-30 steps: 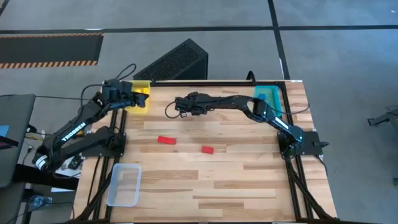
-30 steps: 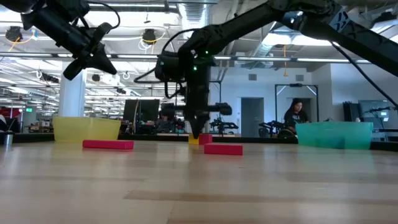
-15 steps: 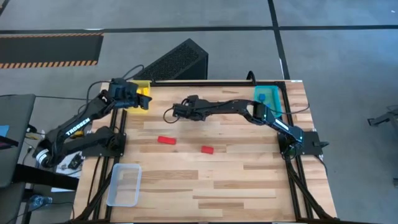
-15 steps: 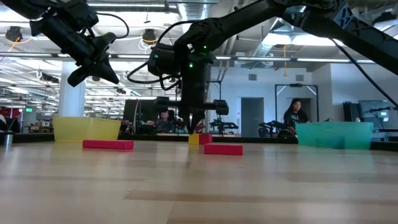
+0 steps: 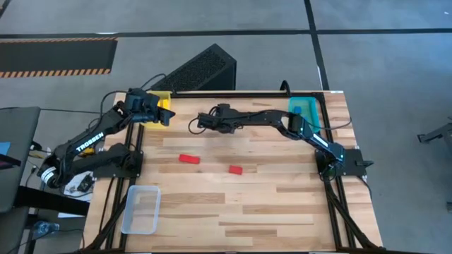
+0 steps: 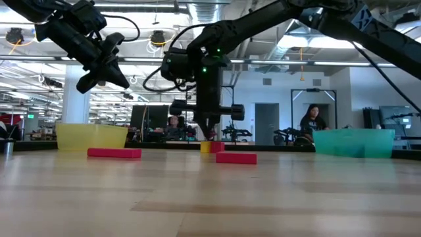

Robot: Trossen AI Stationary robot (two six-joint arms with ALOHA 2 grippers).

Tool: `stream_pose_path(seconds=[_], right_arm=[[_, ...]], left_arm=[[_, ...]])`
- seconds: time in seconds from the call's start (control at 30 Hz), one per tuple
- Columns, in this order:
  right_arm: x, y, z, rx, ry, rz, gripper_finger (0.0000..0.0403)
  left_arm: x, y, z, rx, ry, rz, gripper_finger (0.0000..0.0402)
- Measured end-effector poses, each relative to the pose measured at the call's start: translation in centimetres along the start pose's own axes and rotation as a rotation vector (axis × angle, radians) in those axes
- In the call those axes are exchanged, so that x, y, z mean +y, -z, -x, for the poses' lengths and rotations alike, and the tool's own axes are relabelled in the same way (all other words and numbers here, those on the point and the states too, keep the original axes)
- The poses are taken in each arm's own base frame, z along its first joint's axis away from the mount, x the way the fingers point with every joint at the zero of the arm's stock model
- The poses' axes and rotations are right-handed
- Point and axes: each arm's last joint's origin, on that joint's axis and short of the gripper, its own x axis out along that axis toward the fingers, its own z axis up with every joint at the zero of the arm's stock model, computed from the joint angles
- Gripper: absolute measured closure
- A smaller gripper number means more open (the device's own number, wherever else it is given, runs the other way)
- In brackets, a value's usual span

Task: Sort & place blocks by color
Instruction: Put the yellow square wooden block into the yellow bin

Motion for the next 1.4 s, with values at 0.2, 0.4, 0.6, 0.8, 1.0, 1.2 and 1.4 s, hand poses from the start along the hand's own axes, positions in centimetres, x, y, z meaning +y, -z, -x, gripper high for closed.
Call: stream_pose_path(seconds=[0.2, 0.4, 0.6, 0.8, 1.0, 1.2, 1.4], right_arm=[[0.0, -0.1, -1.0, 0.054, -0.011, -0.017, 0.0397], [0.3, -0.2, -0.7, 0.029, -0.035, -0.034, 0.0397], [0.4, -0.6, -0.6, 0.02, -0.041, -0.102, 0.0397], [0.3, -1.0, -1.4, 0.008, -0.036, -0.165, 0.0397], [0.7, -2.0, -0.5, 0.092, -0.07, -0.077, 0.0397], [0.3, -2.5, -1.0, 0.303, -0.12, 0.139, 0.0397], [1.6, -3.5, 3.7, 0.367, -0.277, 0.415, 0.0394]], left_arm=[[0.0, 0.0, 0.0, 0.0, 0.005, -0.018, 0.04], [-0.2, 0.0, 0.0, 0.019, 0.052, -0.025, 0.04], [-0.2, 0.0, 0.0, 0.021, 0.057, -0.054, 0.04], [-0.2, 0.2, 0.0, 0.037, 0.07, -0.052, 0.04], [-0.2, 0.2, 0.0, 0.035, 0.069, -0.091, 0.04], [0.0, 0.1, 0.0, 0.018, 0.027, -0.165, 0.04], [0.0, 0.1, 0.0, 0.019, 0.025, -0.17, 0.04]])
